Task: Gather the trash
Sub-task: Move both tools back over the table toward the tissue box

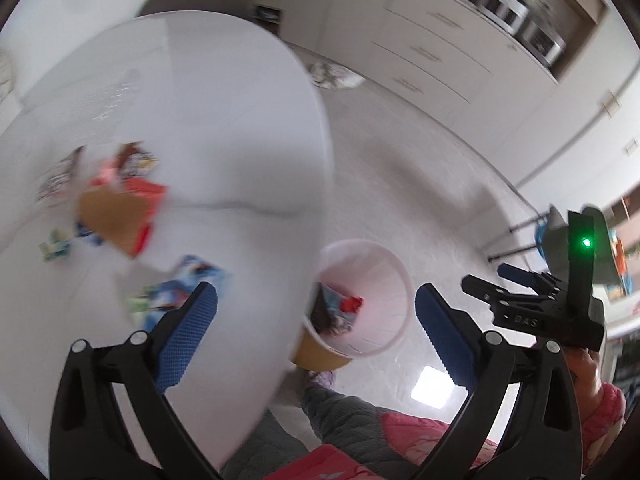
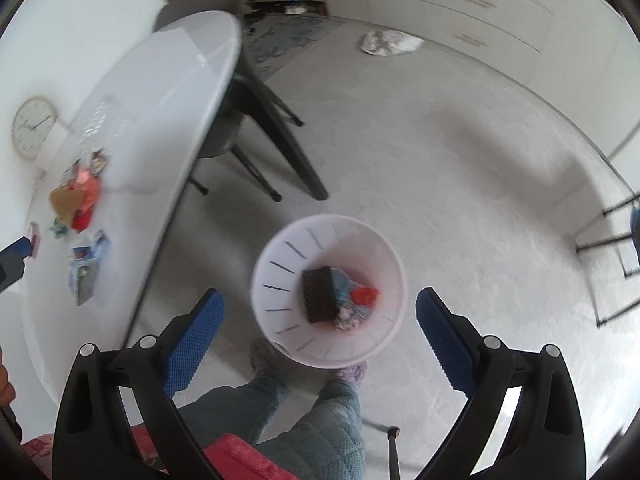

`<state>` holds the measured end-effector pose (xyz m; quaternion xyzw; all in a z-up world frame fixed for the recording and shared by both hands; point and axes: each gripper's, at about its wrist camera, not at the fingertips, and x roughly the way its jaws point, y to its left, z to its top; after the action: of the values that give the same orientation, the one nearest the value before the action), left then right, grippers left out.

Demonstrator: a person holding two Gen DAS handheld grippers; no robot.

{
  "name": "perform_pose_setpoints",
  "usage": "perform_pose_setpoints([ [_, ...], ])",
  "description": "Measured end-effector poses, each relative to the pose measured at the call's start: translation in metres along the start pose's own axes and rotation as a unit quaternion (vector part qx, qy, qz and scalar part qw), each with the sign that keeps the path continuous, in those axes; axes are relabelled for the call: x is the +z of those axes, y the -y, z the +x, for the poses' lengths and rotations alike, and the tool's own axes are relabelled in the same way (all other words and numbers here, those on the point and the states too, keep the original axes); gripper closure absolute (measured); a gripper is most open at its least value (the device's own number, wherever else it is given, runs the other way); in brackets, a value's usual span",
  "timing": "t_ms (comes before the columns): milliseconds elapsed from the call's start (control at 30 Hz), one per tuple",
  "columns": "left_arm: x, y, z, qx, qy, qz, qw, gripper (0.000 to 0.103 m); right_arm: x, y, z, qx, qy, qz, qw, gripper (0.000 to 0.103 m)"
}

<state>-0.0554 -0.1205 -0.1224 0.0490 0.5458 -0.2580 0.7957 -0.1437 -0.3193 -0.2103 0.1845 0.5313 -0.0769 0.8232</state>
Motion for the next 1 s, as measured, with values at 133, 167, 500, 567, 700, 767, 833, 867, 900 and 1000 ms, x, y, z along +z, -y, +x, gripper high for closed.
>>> perform_pose_setpoints([
  [133, -0.005, -0.04, -0.016, 0.015, 0.013, -0.05, 0.9986, 0.008, 0.011, -0.036, -0.002, 0.018, 0.008, -0.035, 0.999, 0.007],
  [167, -0.006, -0.049, -0.019, 0.017, 0.016, -0.058, 0.9981, 0.008, 0.014, -0.046, -0.003, 0.023, 0.01, -0.043, 0.999, 0.007],
  [500, -0.021, -0.106, -0.037, 0.041, 0.027, -0.103, 0.9935, 0.008, 0.026, -0.105, -0.001, 0.041, 0.008, -0.095, 0.995, 0.007],
  [567, -0.022, -0.113, -0.038, 0.043, 0.028, -0.107, 0.9929, 0.008, 0.027, -0.112, 0.001, 0.042, 0.005, -0.098, 0.994, 0.007],
  [700, -0.024, -0.126, -0.039, 0.052, 0.03, -0.107, 0.9924, 0.008, 0.028, -0.135, 0.005, 0.065, -0.005, -0.089, 0.994, 0.007],
  [767, -0.027, -0.135, -0.039, 0.05, 0.029, -0.101, 0.9932, 0.008, 0.028, -0.152, 0.009, 0.069, -0.011, -0.083, 0.994, 0.007],
  [833, -0.029, -0.145, -0.037, 0.053, 0.027, -0.085, 0.9946, 0.008, 0.028, -0.17, 0.016, 0.077, -0.021, -0.074, 0.994, 0.007],
  [867, -0.03, -0.149, -0.036, 0.055, 0.025, -0.075, 0.9953, 0.008, 0.028, -0.182, 0.021, 0.083, -0.028, -0.065, 0.994, 0.007],
  [900, -0.031, -0.156, -0.035, 0.054, 0.024, -0.063, 0.9962, 0.008, 0.027, -0.19, 0.025, 0.084, -0.034, -0.059, 0.994, 0.007],
  [1000, -0.033, -0.171, -0.03, 0.045, 0.019, -0.038, 0.9981, 0.008, 0.023, -0.214, 0.042, 0.093, -0.063, -0.024, 0.993, 0.016],
])
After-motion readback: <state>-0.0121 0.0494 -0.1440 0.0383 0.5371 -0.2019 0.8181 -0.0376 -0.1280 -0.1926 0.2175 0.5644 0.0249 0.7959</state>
